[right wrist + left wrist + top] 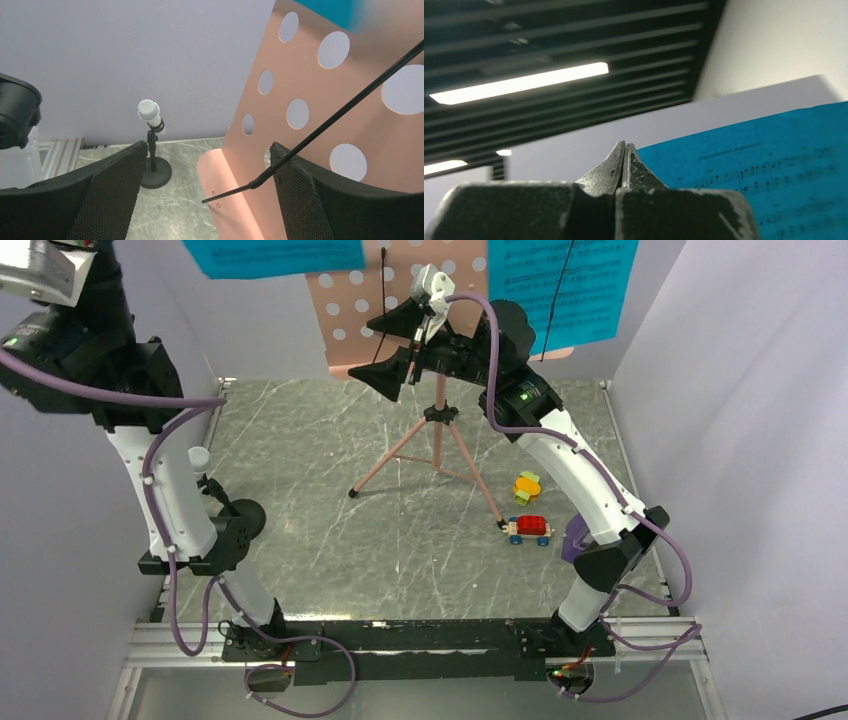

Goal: Pack up the instrument practice props

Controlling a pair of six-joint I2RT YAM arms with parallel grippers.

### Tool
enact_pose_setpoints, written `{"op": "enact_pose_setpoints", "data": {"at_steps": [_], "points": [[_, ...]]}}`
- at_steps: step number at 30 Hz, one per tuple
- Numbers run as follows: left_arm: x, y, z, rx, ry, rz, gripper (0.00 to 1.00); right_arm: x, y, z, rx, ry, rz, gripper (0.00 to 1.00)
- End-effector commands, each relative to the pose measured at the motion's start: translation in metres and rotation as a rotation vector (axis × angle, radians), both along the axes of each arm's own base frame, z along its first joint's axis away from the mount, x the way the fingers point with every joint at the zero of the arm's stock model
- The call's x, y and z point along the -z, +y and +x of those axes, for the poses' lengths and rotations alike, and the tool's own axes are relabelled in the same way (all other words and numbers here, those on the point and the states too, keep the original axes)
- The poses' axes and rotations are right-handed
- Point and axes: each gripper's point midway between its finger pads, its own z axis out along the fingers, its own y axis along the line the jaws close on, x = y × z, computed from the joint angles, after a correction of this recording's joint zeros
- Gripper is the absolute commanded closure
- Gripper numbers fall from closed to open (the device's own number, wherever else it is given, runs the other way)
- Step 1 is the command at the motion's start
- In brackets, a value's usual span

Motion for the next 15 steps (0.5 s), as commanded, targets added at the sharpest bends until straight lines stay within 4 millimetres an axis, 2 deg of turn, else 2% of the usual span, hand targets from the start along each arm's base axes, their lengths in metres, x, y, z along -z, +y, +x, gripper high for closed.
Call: {"op": "enact_pose_setpoints", "data": {"at_steps": [1,5,7,8,9,12,15], "points": [[-0.011,0.062,-0.016,-0.381,-0.04,-0.214,1.0,-0.028,-0.01,-0.003,0.051,-0.08,0.037,0.07],[0.013,0.079,0.014,-0.509,0.159,-0.227,1.0,-0.034,-0.031,0.012,0.231,-0.172,-0.005,0.05],[0.04,0.081,0.039,-0.576,0.269,-0.179,1.0,-0.027,-0.045,0.022,0.332,-0.209,-0.052,0.04],[0.066,0.083,0.065,-0.621,0.347,-0.141,1.0,-0.023,-0.053,0.025,0.376,-0.225,-0.072,0.03],[0.082,0.086,0.074,-0.665,0.379,-0.122,0.99,-0.019,-0.061,0.026,0.413,-0.243,-0.091,0.03],[0.113,0.099,0.079,-0.767,0.427,-0.121,0.99,-0.016,-0.078,0.006,0.413,-0.331,-0.109,0.02],[0.142,0.105,0.09,-0.751,0.522,-0.102,0.99,-0.01,-0.088,-0.022,0.351,-0.411,-0.102,0.01]]}}
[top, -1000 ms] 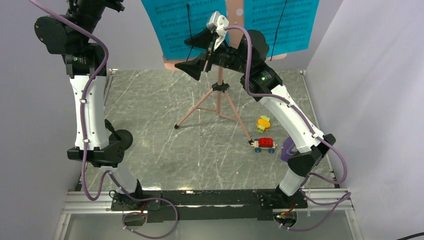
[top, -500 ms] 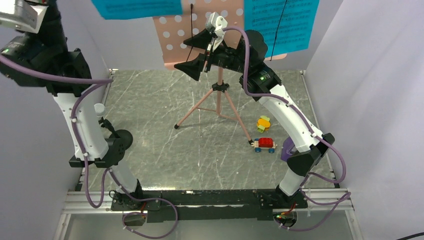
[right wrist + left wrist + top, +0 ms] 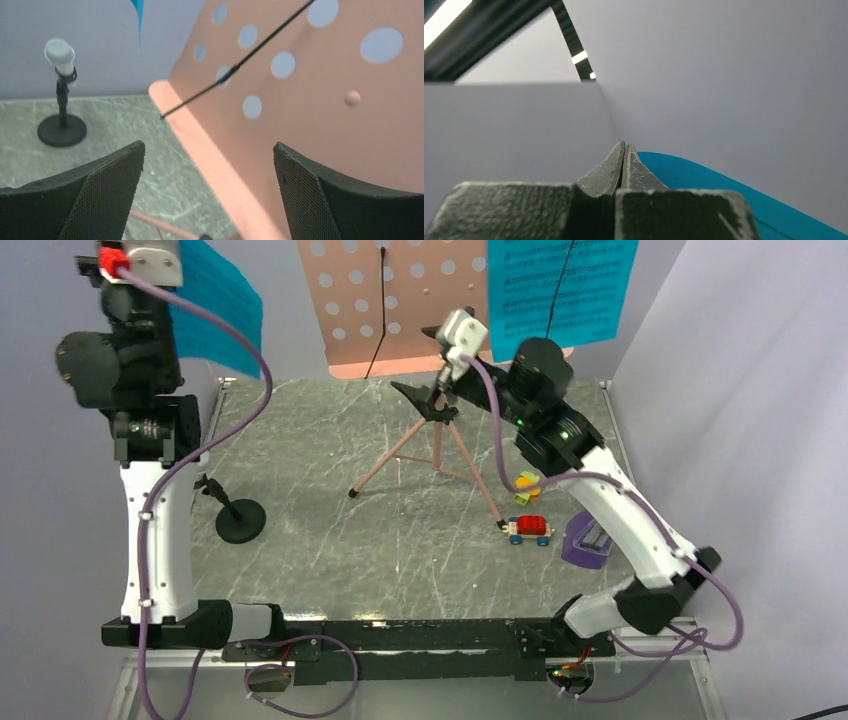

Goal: Pack up the instrument practice props

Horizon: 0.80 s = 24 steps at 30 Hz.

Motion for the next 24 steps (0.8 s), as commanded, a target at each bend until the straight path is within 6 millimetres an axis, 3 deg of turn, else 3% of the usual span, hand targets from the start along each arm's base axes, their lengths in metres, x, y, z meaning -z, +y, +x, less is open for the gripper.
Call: {"op": "enact_pose_setpoints", "data": {"at_steps": [1,5,8,11,15,24], "points": [[0.04,0.022,0.014,-0.088,0.121,-0.016,1.0,-0.024,-0.034,-0.036,0.003,-0.216,0.009,0.01],[0.106,-0.001,0.047,0.077,0.326,-0.018,1.0,-0.012,-0.046,-0.06,-0.034,-0.242,-0.019,0.01],[0.172,-0.021,0.069,0.209,0.493,-0.053,1.0,-0.004,-0.058,-0.065,-0.002,-0.236,-0.034,0.01],[0.218,-0.043,0.085,0.356,0.588,-0.095,0.99,-0.002,-0.072,-0.069,0.041,-0.24,-0.031,0.01],[0.25,-0.069,0.103,0.507,0.676,-0.148,0.99,0.007,-0.081,-0.075,0.056,-0.231,-0.055,0.01],[0.306,-0.05,0.162,0.437,0.803,-0.202,1.0,0.019,-0.094,-0.075,0.102,-0.236,-0.095,0.01]]}}
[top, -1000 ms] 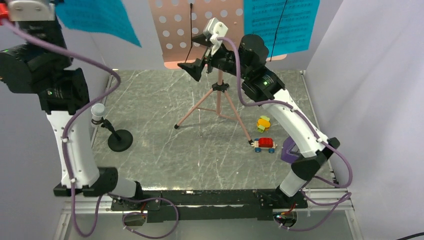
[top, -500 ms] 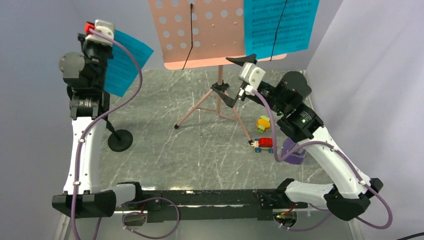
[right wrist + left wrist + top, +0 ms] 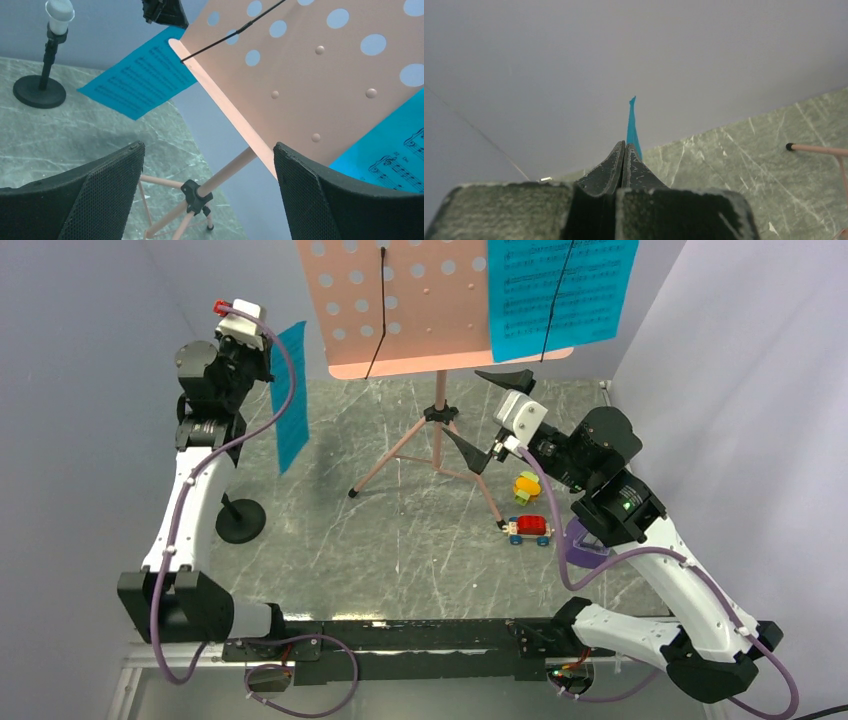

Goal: Pack up the instrument practice props

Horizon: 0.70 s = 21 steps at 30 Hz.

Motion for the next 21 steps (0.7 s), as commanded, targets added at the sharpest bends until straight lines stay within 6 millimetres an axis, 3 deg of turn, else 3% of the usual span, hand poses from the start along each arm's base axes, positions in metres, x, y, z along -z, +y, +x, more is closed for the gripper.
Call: {"op": "enact_pose_setpoints", "data": {"at_steps": [1,4,9,12,15,21], "points": [[0.012,0.01,0.024,-0.015,0.021,0.006,1.0,-0.001,-0.011,0.001,0.046,-0.028,-0.015,0.01],[0.044,0.023,0.049,-0.041,0.069,0.08,1.0,-0.003,-0.012,0.002,0.047,-0.025,-0.019,0.01],[0.096,0.068,0.096,-0.19,0.193,0.242,1.0,-0.001,-0.013,0.003,0.045,-0.014,-0.025,0.01],[0.129,0.084,0.12,-0.213,0.274,0.361,0.99,0.001,-0.014,0.005,0.054,-0.01,-0.03,0.01],[0.158,0.101,0.138,-0.255,0.315,0.5,1.0,0.001,-0.012,0.007,0.053,-0.008,-0.03,0.01],[0.194,0.139,0.159,-0.376,0.326,0.802,0.99,0.006,-0.01,0.008,0.042,0.015,-0.037,0.01]]}}
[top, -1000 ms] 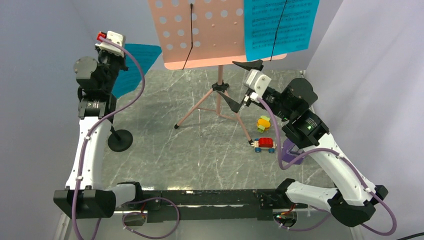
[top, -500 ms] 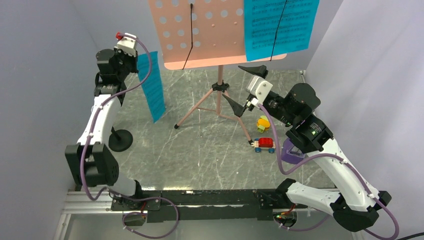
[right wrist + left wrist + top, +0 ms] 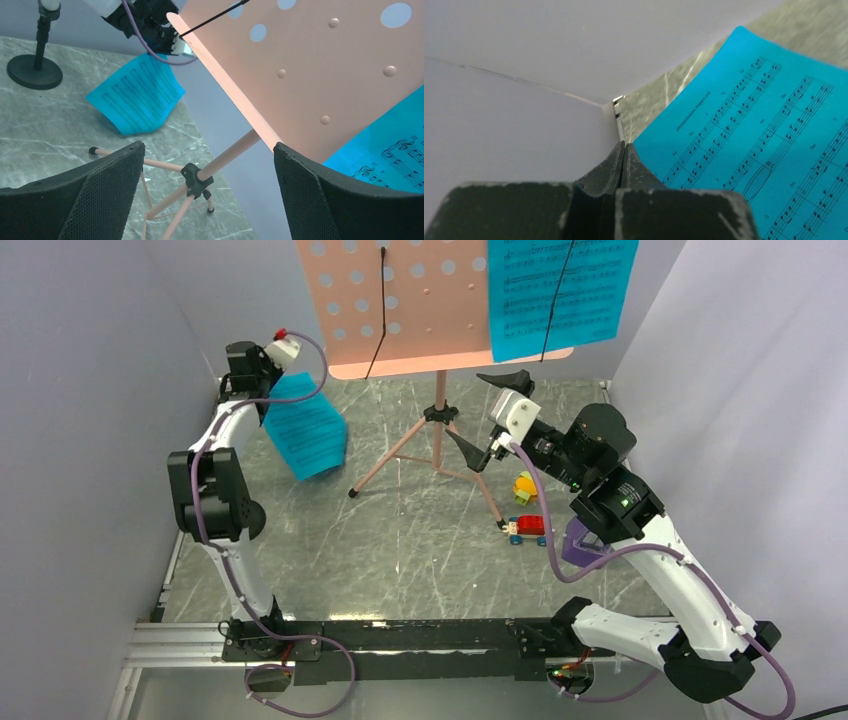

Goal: Pack up the instrument practice props

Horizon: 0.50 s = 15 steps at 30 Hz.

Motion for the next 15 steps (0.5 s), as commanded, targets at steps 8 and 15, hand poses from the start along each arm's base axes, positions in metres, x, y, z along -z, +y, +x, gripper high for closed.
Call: {"op": "enact_pose_setpoints", "data": {"at_steps": [8,15], "points": [[0.037,0.052,0.024,-0.033,0.007,0.599,1.0,-0.005,0.001,-0.002,-0.013,0.011,-0.002,0.01],[0.065,0.046,0.027,0.026,-0.028,0.701,0.99,-0.001,-0.003,-0.001,0.002,0.012,-0.012,0.01]]}}
